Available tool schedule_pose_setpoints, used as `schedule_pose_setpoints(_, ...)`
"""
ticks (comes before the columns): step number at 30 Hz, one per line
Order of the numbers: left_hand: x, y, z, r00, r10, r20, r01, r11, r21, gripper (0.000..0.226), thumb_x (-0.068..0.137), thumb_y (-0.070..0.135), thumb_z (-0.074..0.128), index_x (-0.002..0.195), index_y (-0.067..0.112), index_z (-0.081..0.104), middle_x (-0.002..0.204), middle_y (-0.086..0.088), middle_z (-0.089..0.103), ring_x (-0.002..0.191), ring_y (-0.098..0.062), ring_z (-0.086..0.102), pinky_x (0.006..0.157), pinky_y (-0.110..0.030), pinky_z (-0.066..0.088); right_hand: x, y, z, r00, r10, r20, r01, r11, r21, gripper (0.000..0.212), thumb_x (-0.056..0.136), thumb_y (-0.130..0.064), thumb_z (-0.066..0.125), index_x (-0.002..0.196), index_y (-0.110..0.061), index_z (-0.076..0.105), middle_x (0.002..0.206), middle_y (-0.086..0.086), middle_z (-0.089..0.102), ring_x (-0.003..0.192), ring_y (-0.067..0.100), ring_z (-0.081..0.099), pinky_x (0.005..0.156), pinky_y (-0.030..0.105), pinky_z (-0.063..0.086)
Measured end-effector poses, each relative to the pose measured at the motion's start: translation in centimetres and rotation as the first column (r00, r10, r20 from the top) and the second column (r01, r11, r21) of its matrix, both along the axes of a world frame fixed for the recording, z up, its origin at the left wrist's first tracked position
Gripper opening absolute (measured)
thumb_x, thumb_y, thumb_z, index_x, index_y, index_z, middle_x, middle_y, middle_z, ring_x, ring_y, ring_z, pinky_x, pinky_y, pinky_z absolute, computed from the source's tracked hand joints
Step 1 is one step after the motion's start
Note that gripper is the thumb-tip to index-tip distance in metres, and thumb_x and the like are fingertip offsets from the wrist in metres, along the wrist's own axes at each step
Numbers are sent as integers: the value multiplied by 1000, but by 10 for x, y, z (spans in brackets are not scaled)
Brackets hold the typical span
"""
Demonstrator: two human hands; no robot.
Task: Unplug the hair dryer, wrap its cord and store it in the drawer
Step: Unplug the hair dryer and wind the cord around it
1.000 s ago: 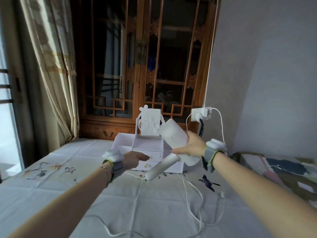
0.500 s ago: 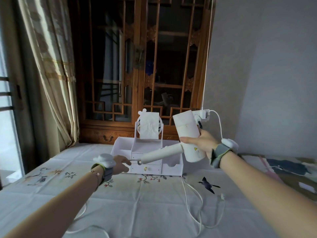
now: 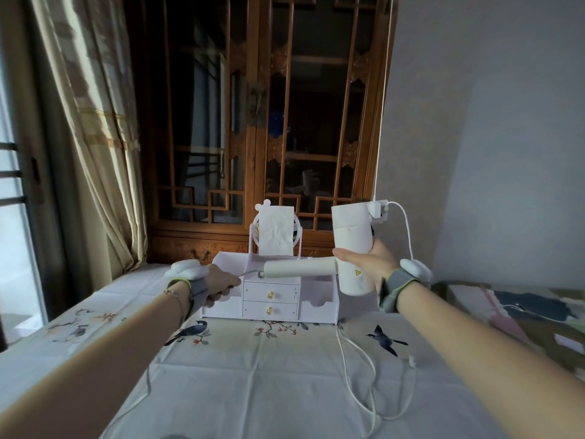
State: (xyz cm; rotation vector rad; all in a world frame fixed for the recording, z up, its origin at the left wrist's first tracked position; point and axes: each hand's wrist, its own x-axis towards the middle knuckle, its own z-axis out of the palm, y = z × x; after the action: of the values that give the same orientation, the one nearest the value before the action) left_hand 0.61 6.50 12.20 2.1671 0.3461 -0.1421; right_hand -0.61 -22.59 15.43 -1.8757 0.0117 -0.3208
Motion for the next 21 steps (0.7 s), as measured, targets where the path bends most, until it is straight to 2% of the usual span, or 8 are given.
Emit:
schedule_pose_setpoints(2,-2,-7,7,1000,9,15,-7,990,-141,26,88,15,57,64,11,48,54,-3,41,39,-11,28,36,-12,22,3,3,-2,999,-37,21,37,999,4,68,64,-28,86,122,-9,54,115,9,67,103,27,64,93,44,52)
schedule_pose_setpoints(5,-4,-23,17,1000,-27,14,30,954,-299,27,93,10,46,66,13,45,55,-1,41,27,-7,28,33,-11,22,6,10,-3,995,-90,38,91,996,-6,74,66,-31,85,126,-8,47,114,4,61,101,22,58,89,36,49)
schedule_pose_setpoints(9,-12,-50,27,998,-16,68,48,869,-493,17,97,7,31,88,9,46,61,-4,41,28,-7,30,32,-13,24,7,17,-8,991,-131,27,128,988,85,76,69,-34,82,128,-6,43,112,4,58,100,23,57,88,37,48)
schedule_pose_setpoints(13,-18,-62,25,990,8,142,75,820,-567,20,96,17,39,111,8,49,66,-7,50,47,-13,39,39,-19,37,7,20,-15,990,-139,-32,143,960,240,76,65,-40,82,125,-7,49,113,10,65,101,28,64,92,46,52)
schedule_pose_setpoints(17,-27,-66,20,971,-69,229,202,751,-629,24,97,21,39,112,18,57,68,-9,52,51,-16,46,46,-23,44,5,20,-20,991,-105,-84,129,917,377,71,60,-46,81,116,-12,57,106,10,68,95,28,66,91,50,52)
schedule_pose_setpoints(21,-31,-73,16,934,-229,273,351,722,-596,28,99,34,37,112,25,60,69,-8,55,57,-15,49,53,-27,47,6,20,-22,990,-28,-141,87,899,430,55,58,-53,79,97,-20,60,97,7,70,92,28,68,89,52,53)
